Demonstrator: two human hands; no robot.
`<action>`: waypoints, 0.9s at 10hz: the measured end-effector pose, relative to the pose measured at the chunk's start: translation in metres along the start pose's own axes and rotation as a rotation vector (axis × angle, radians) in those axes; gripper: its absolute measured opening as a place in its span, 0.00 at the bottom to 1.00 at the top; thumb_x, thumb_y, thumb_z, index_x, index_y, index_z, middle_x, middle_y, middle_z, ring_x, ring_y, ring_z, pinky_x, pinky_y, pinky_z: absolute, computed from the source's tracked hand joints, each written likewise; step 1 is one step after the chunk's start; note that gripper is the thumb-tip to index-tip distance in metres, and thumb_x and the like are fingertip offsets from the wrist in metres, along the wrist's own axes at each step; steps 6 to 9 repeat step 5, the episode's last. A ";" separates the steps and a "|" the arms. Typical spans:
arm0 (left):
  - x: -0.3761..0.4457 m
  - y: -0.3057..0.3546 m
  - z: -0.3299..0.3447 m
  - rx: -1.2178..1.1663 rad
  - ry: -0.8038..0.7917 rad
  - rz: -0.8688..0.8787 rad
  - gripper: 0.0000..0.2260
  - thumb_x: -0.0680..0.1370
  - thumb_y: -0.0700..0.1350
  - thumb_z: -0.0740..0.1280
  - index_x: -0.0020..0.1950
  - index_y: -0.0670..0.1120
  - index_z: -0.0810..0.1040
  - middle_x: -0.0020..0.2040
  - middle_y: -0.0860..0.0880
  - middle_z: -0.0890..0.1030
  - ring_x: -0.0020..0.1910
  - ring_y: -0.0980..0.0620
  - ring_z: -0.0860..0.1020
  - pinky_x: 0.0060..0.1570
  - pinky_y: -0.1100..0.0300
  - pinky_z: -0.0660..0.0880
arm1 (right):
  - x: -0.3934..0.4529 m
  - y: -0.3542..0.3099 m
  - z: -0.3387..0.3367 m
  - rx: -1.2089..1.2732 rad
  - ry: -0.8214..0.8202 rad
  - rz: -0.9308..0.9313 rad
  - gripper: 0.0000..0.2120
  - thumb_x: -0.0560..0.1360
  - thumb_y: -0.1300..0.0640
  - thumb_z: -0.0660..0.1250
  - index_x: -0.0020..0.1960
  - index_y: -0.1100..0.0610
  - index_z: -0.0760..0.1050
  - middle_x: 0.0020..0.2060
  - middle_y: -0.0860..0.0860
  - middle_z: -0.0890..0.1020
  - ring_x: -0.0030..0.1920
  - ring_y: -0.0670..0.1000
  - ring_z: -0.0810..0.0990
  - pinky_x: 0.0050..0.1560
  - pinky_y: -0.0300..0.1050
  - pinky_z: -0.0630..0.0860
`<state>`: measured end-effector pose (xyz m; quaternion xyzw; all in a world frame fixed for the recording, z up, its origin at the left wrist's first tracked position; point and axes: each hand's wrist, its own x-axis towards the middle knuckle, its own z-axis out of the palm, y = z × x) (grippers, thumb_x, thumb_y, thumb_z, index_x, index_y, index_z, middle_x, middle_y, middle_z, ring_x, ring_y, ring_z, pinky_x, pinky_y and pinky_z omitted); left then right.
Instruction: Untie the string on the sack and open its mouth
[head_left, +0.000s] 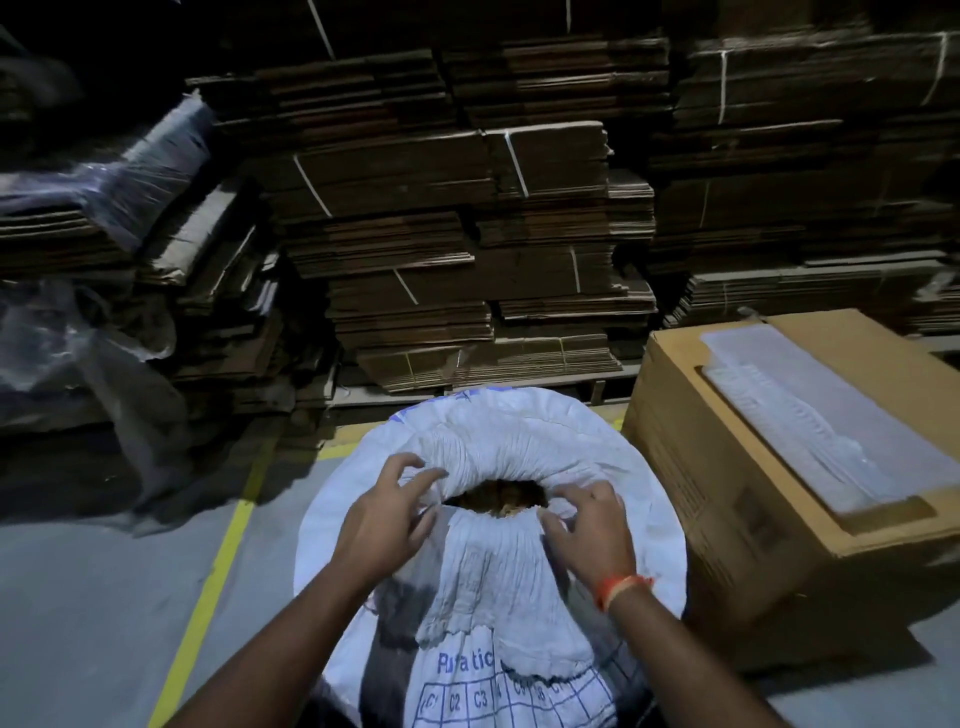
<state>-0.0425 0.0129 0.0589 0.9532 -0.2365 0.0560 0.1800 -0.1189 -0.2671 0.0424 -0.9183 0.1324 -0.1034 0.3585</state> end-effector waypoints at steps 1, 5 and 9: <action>0.002 0.010 -0.009 -0.069 0.017 0.033 0.18 0.81 0.53 0.67 0.70 0.61 0.74 0.72 0.54 0.67 0.37 0.58 0.82 0.41 0.57 0.81 | -0.054 0.000 0.005 0.200 -0.056 0.064 0.13 0.76 0.56 0.73 0.61 0.52 0.81 0.55 0.51 0.72 0.50 0.37 0.78 0.62 0.33 0.77; -0.061 0.026 -0.020 -0.220 0.051 -0.014 0.15 0.81 0.56 0.67 0.67 0.62 0.77 0.67 0.61 0.70 0.38 0.60 0.82 0.40 0.59 0.79 | -0.072 0.013 -0.031 0.160 -0.038 -0.077 0.10 0.76 0.51 0.73 0.57 0.47 0.82 0.49 0.42 0.79 0.48 0.40 0.79 0.49 0.32 0.73; -0.061 0.026 -0.020 -0.220 0.051 -0.014 0.15 0.81 0.56 0.67 0.67 0.62 0.77 0.67 0.61 0.70 0.38 0.60 0.82 0.40 0.59 0.79 | -0.072 0.013 -0.031 0.160 -0.038 -0.077 0.10 0.76 0.51 0.73 0.57 0.47 0.82 0.49 0.42 0.79 0.48 0.40 0.79 0.49 0.32 0.73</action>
